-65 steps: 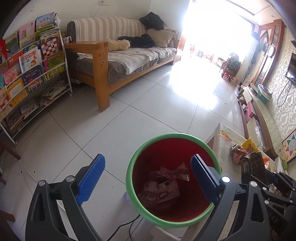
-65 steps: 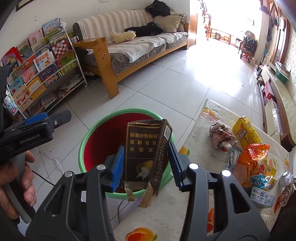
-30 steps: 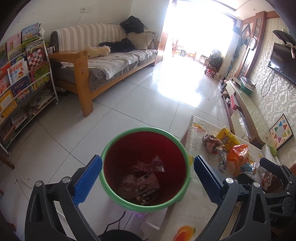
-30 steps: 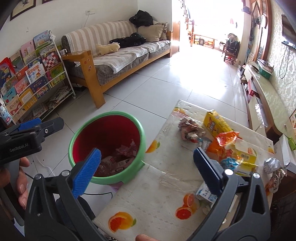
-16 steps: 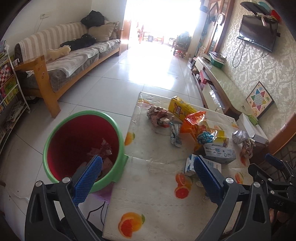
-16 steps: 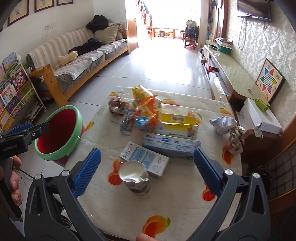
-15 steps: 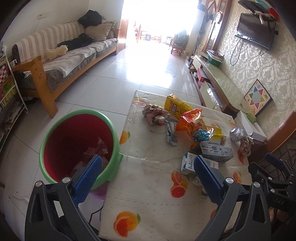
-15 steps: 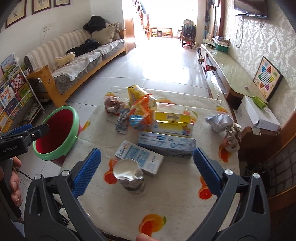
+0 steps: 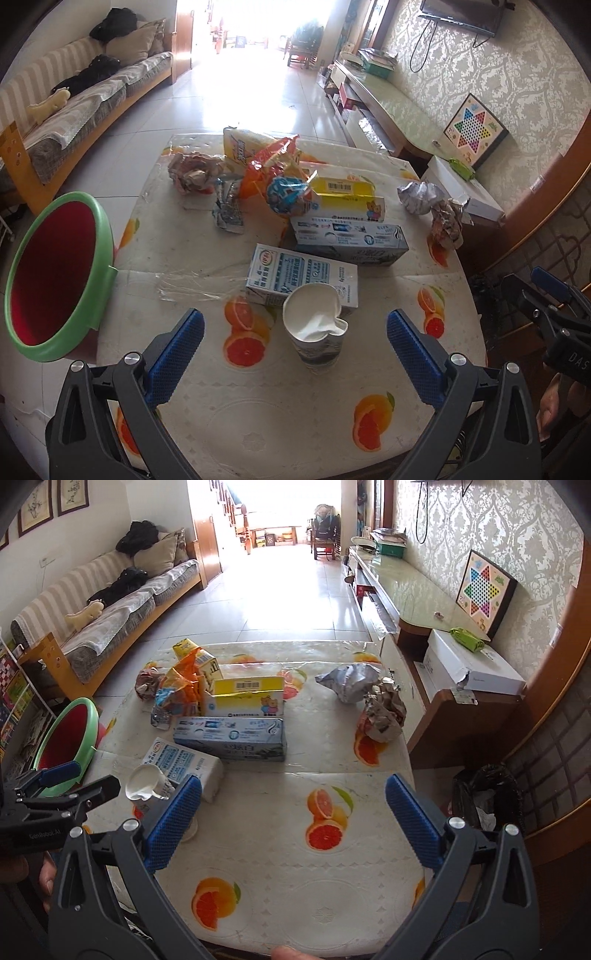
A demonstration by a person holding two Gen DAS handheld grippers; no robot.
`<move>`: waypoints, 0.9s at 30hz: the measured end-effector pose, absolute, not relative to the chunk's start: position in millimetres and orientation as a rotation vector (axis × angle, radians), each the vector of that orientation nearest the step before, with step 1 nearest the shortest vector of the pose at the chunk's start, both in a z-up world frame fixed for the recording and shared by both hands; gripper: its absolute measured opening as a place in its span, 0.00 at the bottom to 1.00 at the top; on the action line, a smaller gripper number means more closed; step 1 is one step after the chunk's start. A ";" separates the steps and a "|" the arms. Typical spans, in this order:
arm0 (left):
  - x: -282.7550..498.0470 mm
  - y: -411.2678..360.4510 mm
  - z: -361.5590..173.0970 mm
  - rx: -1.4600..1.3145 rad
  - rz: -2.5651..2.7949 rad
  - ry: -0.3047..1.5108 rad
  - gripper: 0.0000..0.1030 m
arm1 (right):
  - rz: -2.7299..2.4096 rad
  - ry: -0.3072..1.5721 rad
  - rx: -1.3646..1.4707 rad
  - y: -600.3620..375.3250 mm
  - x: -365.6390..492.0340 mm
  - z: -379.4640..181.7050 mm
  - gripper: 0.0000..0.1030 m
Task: Collect trash
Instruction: 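Return to the table and grasp the white paper cup with the left gripper, then grasp the toothpaste box with the right gripper while the left gripper holds the paper cup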
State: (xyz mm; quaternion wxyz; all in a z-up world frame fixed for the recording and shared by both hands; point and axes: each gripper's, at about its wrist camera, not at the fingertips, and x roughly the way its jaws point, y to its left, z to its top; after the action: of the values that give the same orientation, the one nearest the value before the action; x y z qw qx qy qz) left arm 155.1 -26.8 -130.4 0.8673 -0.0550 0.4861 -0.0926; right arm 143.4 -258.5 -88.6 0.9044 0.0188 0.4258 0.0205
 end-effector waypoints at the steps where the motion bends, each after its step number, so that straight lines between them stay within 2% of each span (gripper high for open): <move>1: 156.0 -33.2 -135.6 -0.112 -0.197 1.030 0.92 | 0.038 0.883 0.042 -262.9 144.1 -90.5 0.95; 18: 182.5 -53.2 -194.9 -0.113 -0.098 1.139 0.91 | 0.127 0.950 -0.054 -254.5 191.2 -126.5 0.95; 24: 188.3 -43.8 -201.6 -0.122 -0.098 1.158 0.70 | 0.205 0.952 -0.176 -233.9 217.8 -145.2 0.95; 26: 190.1 -42.4 -203.4 -0.127 -0.107 1.165 0.56 | 0.234 0.964 -0.215 -227.0 227.7 -151.5 0.95; 27: 190.5 -42.2 -202.9 -0.123 -0.111 1.168 0.53 | 0.252 0.963 -0.231 -224.1 231.9 -153.8 0.95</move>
State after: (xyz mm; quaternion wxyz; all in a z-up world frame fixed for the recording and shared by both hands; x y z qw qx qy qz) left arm 190.5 -42.2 -202.9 0.8310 -0.0578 0.5507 -0.0523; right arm 231.9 -224.1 -153.8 0.8722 -0.1106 0.4609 0.1206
